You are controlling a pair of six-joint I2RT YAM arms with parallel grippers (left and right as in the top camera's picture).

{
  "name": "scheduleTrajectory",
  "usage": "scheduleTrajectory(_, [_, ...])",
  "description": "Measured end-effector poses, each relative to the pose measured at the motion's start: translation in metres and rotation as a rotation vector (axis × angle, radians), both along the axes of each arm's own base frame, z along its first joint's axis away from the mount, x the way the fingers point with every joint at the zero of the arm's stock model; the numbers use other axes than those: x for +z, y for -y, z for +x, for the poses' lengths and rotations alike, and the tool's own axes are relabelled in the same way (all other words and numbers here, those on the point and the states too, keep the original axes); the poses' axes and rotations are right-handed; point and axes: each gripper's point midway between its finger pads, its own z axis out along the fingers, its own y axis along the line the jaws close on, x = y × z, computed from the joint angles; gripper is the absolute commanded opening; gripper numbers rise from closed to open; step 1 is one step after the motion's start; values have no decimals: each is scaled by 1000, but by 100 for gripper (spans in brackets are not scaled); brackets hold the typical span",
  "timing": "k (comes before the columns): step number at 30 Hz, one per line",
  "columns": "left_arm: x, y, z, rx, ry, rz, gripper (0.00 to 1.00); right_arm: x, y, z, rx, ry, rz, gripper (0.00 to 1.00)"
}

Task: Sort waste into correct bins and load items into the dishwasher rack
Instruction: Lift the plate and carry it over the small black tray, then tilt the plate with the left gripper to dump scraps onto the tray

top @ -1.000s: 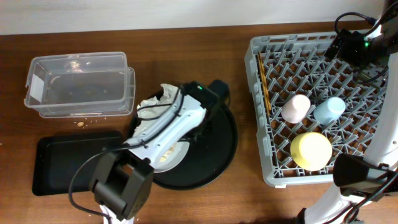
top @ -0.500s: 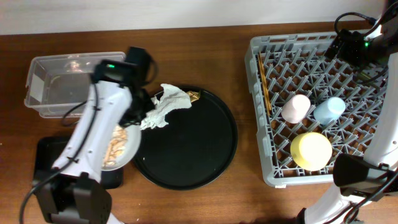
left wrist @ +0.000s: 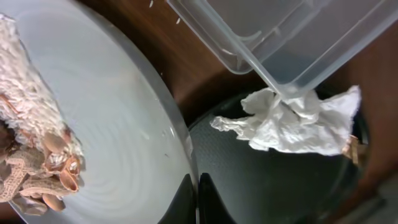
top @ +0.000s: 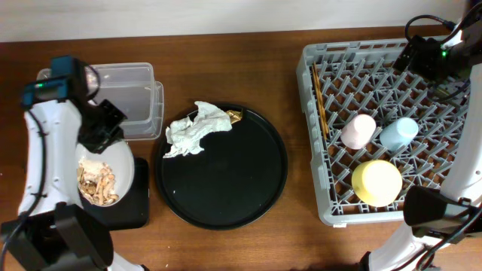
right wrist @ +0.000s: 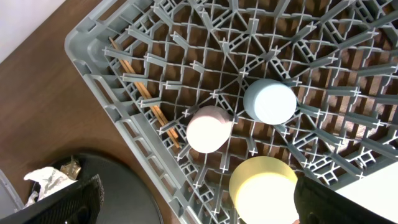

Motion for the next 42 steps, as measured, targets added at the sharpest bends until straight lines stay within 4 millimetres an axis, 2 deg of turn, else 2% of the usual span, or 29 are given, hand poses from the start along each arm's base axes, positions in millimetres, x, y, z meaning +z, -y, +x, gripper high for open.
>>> scheduleTrajectory(8, [6, -27, -3, 38, 80, -170, 1, 0, 0, 0, 0, 0, 0, 99])
scheduleTrajectory(15, [1, -44, -18, 69, 159, -371, 1, 0, 0, 0, 1, 0, 0, 99])
scheduleTrajectory(22, [7, -68, -28, 102, 279, -480, 1, 0, 0, 0, 1, 0, 0, 99])
scheduleTrajectory(29, [17, -67, -42, 119, 397, -644, 1, 0, 0, 0, 1, 0, 0, 99])
scheduleTrajectory(32, [25, -77, -39, 111, 492, -656, 1, 0, 0, 0, 1, 0, 0, 99])
scheduleTrajectory(42, [48, -86, -51, 133, 631, -738, 1, 0, 0, 0, 1, 0, 0, 99])
